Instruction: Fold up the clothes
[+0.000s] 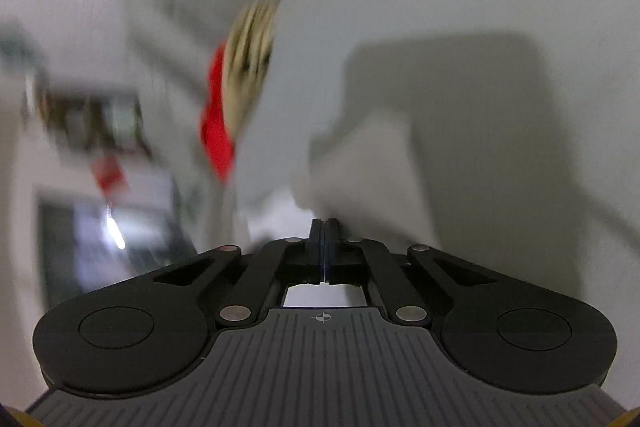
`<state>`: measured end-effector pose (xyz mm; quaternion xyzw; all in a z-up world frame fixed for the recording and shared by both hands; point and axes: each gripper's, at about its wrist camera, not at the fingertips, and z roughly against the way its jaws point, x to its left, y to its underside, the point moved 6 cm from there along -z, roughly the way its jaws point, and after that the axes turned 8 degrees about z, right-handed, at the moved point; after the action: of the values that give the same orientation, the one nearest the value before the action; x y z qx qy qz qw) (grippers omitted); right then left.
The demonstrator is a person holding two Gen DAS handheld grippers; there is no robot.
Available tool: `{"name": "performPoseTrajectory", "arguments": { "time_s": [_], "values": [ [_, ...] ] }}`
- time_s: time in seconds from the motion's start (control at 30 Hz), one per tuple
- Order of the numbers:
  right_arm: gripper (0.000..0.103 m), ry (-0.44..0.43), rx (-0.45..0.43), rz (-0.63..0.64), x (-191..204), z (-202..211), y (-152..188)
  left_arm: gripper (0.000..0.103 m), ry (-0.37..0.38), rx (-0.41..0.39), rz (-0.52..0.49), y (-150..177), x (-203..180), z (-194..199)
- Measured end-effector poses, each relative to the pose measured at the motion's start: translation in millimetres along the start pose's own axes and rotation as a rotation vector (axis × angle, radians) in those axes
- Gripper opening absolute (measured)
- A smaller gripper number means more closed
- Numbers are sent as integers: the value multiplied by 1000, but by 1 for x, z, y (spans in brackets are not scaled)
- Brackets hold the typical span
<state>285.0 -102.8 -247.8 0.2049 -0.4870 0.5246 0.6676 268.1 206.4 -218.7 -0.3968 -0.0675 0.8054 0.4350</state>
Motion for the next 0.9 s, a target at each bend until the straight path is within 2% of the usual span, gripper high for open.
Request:
{"name": "performPoseTrajectory", "arguments": {
  "time_s": [0.07, 0.13, 0.2, 0.23, 0.3, 0.37, 0.4, 0.47, 0.5, 0.57, 0.73, 0.9],
  "values": [
    [0, 56, -126, -53, -15, 11, -19, 11, -94, -70, 69, -15, 20, 3],
    [0, 146, -197, -69, -22, 25, -29, 11, -155, -94, 114, -20, 33, 15],
    [4, 238, -252, -67, -23, 43, -33, 12, -157, -110, 91, -18, 36, 37],
    [11, 284, -273, -41, -20, 55, -31, 13, -156, -108, 56, -10, 31, 49],
    [11, 353, -297, -5, -13, 74, -22, 20, -158, -102, -19, 8, 20, 74],
    [12, 343, -279, 20, 2, 92, -7, 27, -189, -76, -142, 33, 0, 96],
    [13, 336, -264, 41, 10, 100, 2, 36, -211, -64, -207, 45, -9, 103],
    [23, 349, -215, 141, 35, 106, 31, 39, -261, -43, -324, 77, -29, 116],
    [26, 356, -191, 194, 48, 109, 46, 41, -280, -37, -348, 90, -34, 120],
    [33, 380, -145, 329, 73, 107, 73, 42, -316, -20, -360, 108, -36, 122],
    [33, 508, -57, 606, 105, 109, 151, 42, -352, 22, -360, 143, -38, 120],
    [33, 620, -27, 800, 124, 107, 185, 43, -375, 33, -417, 161, -42, 115]
  ]
}}
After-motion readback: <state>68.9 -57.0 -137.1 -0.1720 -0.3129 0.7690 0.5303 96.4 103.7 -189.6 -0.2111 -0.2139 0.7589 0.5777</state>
